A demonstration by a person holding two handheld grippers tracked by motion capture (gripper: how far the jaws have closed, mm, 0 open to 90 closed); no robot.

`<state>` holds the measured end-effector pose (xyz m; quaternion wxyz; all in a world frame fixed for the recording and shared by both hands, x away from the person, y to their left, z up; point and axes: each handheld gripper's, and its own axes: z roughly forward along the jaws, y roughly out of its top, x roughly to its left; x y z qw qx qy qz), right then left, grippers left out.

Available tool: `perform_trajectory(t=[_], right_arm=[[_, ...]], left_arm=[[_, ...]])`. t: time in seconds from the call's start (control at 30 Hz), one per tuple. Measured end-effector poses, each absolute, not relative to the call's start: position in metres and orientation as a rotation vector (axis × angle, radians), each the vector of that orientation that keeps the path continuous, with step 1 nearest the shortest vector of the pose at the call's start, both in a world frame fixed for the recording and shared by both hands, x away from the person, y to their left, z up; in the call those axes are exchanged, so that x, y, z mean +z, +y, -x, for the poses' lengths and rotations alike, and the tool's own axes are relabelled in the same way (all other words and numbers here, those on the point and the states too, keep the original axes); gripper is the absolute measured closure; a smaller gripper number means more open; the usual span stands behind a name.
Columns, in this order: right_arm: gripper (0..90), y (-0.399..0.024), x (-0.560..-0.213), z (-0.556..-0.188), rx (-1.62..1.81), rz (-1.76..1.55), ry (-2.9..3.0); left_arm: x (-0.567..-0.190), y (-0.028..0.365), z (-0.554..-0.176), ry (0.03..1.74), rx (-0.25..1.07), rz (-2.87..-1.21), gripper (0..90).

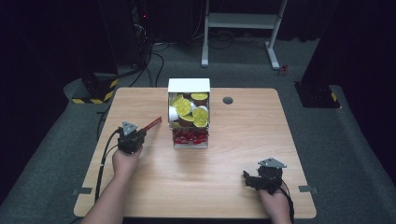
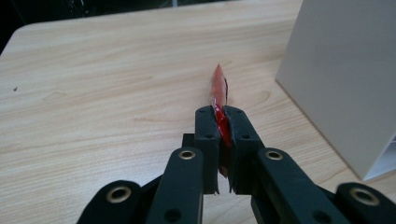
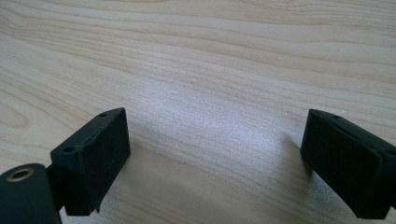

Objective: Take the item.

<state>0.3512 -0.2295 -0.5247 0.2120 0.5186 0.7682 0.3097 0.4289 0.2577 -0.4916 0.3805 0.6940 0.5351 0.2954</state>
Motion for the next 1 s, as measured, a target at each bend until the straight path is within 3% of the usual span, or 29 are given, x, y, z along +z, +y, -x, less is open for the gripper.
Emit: perform_trajectory(t=[0.43,0.67,1.0], right_arm=[[8.0,-0.23,-0.525,-0.351,0.86,-1.437,2.136],[7.9,-0.23,-0.525,-0.351,0.859,-1.438,2.136],[7.9,-0.23,-0.525,-0.351,0.859,-1.437,2.136]], left_arm=[[-0.51,0.25,-0.436,1.416,0.676,-1.895,80.2],[-0.501,0.251,-0.431,1.419,0.706,-1.861,55.1],[-0.495,0.257,-0.416,1.392,0.648,-1.866,46.3]])
